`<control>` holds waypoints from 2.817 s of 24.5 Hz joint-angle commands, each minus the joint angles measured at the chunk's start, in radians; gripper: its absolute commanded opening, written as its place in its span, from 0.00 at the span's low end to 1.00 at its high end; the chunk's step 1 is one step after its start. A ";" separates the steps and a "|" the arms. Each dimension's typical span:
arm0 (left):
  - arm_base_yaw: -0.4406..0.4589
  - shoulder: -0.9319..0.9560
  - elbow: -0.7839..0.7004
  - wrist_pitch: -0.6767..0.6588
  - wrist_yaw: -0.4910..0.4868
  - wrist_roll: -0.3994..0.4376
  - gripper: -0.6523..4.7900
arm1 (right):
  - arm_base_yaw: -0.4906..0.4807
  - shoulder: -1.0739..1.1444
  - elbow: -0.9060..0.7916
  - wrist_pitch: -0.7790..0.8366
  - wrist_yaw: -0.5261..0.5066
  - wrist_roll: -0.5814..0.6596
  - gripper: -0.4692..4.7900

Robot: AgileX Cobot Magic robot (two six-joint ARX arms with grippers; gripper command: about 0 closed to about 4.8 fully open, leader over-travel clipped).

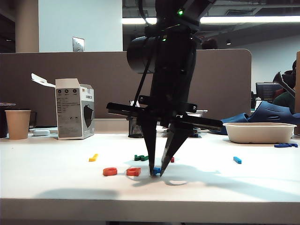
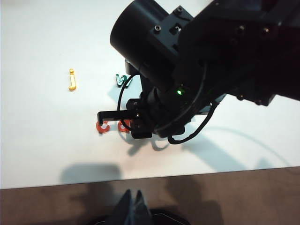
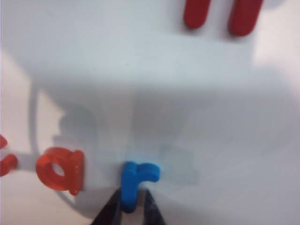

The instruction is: Select the appropriate letters from the row of letter magnets placed on the table to arrange into the word "car".

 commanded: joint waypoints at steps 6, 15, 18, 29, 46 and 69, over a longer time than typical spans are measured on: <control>0.001 -0.002 0.004 0.000 -0.009 0.003 0.11 | 0.002 0.001 -0.002 -0.014 -0.013 0.003 0.30; 0.001 -0.002 0.004 0.000 -0.010 0.003 0.11 | 0.002 0.001 -0.002 -0.017 -0.013 0.000 0.28; 0.001 -0.002 0.004 -0.001 -0.010 0.003 0.11 | 0.001 0.000 -0.002 -0.018 -0.013 -0.001 0.29; 0.001 -0.002 0.004 0.000 -0.009 0.003 0.11 | 0.000 -0.039 0.009 -0.026 -0.013 -0.004 0.29; 0.001 -0.002 0.004 0.000 -0.009 0.003 0.11 | -0.107 -0.289 0.009 -0.003 0.025 -0.160 0.07; 0.001 -0.002 0.004 0.051 -0.010 0.001 0.11 | -0.557 -0.990 0.008 0.035 0.216 -0.647 0.08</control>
